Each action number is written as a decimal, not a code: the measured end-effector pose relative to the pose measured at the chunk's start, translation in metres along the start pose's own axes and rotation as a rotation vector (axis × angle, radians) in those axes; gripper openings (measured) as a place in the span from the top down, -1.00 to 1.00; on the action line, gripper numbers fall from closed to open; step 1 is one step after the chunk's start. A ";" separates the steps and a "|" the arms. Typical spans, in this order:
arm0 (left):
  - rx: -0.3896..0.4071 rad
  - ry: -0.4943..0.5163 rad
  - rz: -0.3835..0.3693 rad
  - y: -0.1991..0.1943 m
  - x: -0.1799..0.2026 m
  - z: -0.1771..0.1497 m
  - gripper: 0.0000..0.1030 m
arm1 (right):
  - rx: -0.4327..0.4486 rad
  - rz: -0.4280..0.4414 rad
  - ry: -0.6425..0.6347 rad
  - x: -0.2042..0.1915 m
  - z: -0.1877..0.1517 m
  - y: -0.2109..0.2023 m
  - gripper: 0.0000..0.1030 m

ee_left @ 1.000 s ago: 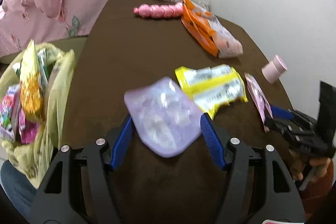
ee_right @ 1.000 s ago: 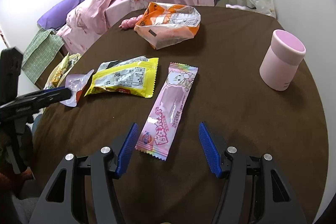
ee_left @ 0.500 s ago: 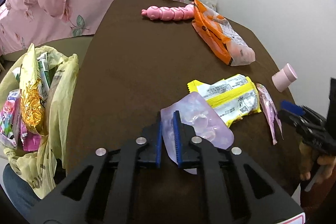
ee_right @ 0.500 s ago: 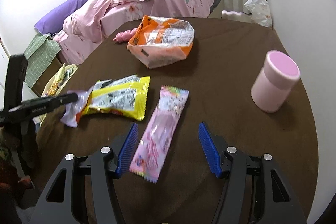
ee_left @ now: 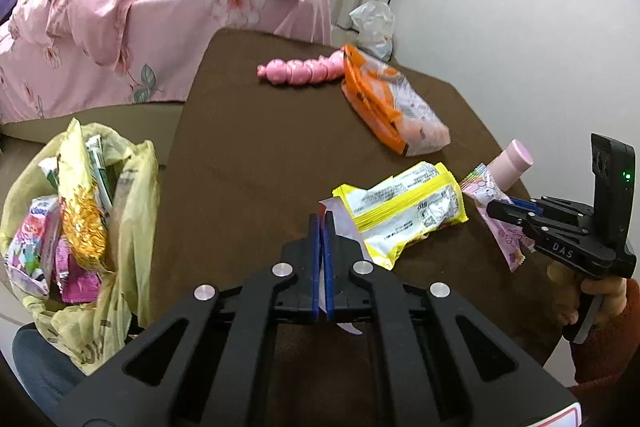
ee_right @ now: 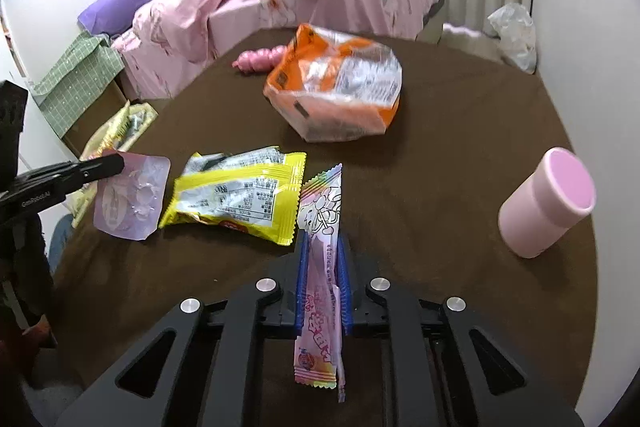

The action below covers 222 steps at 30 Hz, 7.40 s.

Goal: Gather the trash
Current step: 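Carry the clear wrapper and ice-cream wrapper over the yellow bag with both grippers, then open both grippers to drop the two wrappers into the yellow bag, then grasp the orange chip bag with the left gripper and lift it, then grasp the yellow snack packet with the right gripper while the left holds the chip bag, then carry the orange chip bag and yellow packet over the yellow bag with both grippers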

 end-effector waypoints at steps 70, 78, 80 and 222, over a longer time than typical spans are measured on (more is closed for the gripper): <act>0.125 -0.437 0.232 -0.076 -0.276 -0.048 0.96 | -0.225 0.396 -0.448 -0.372 0.092 0.170 0.69; 0.219 -0.472 0.248 -0.104 -0.277 -0.033 0.42 | -0.143 0.389 -0.455 -0.362 0.094 0.141 0.17; 0.237 -0.467 0.262 -0.112 -0.275 -0.029 0.29 | -0.124 0.389 -0.447 -0.353 0.096 0.129 0.17; 0.050 -0.331 0.285 -0.072 -0.257 -0.038 0.86 | -0.094 0.488 -0.458 -0.372 0.130 0.120 0.68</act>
Point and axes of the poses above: each gripper's, at about its wrist camera, not at the fingertips, and y roughly the way its jaws point, x to its right, z to its top, the point moved 8 cm from there along y, roughly the way its jaws point, and after that the axes turned 6 degrees about -z, right-handed, at the moved point
